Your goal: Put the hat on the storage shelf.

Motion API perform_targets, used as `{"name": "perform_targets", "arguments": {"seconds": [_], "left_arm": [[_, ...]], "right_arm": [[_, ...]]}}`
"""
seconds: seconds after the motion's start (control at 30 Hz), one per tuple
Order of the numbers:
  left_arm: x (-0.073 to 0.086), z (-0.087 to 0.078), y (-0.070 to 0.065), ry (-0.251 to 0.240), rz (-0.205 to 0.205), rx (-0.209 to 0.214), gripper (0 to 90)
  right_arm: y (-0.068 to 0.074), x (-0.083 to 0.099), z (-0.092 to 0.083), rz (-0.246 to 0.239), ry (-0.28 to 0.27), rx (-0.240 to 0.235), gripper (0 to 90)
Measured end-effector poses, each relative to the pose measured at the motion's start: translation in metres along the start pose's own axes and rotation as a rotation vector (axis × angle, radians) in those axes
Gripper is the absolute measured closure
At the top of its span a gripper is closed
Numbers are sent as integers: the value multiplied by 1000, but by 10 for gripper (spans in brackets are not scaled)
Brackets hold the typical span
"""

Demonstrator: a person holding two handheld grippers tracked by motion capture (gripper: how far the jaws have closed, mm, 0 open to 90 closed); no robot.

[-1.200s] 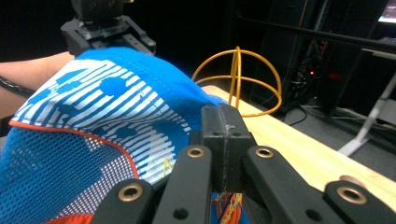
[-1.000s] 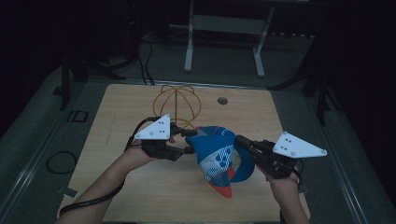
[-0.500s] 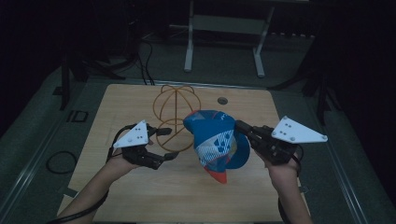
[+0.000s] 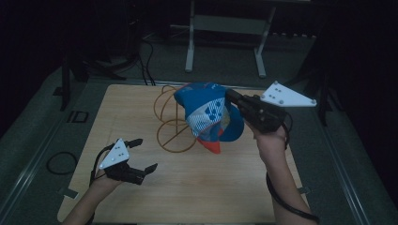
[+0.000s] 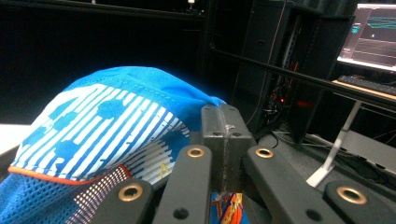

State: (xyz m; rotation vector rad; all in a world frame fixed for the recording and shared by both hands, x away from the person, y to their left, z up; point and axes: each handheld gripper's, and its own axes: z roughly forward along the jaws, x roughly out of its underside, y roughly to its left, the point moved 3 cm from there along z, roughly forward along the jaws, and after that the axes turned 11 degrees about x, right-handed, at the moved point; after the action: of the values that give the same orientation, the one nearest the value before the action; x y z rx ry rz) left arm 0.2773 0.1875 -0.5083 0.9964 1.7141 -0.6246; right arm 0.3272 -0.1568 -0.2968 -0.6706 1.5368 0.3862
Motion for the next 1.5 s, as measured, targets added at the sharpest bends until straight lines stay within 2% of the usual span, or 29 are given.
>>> {"name": "perform_targets", "arguments": {"seconds": [0.1,0.17,0.3,0.5,0.6,0.73,0.83,1.0,1.07,1.13,1.23,1.5], "left_arm": [[16,-3,1,-3,-31,-82,27],[24,-5,2,1,-37,-141,27],[38,-10,-2,-15,-62,-195,27],[55,-14,-7,-23,-106,-195,28],[60,-17,-7,-52,-142,-201,28],[64,-20,-8,-53,-128,-210,28],[66,-21,-8,-70,-151,-199,28],[67,-22,-7,-73,-151,-194,28],[68,-22,-7,-69,-153,-190,28],[69,-22,-7,-72,-157,-187,28],[69,-21,-7,-74,-162,-180,28],[69,-19,-6,-71,-171,-178,28]], "right_arm": [[0,-6,15,7,6,1,900],[1,-11,25,11,9,1,900],[4,-20,46,11,17,5,900],[14,-27,81,12,47,0,900],[22,-28,99,3,71,2,900],[36,-25,126,5,111,-23,900],[49,-20,145,0,147,-50,900],[66,-9,167,-21,203,-77,900],[68,-5,170,-23,216,-76,900],[69,6,175,-23,249,-81,900],[65,16,176,-18,274,-80,900],[50,34,163,14,291,-71,900]]}}
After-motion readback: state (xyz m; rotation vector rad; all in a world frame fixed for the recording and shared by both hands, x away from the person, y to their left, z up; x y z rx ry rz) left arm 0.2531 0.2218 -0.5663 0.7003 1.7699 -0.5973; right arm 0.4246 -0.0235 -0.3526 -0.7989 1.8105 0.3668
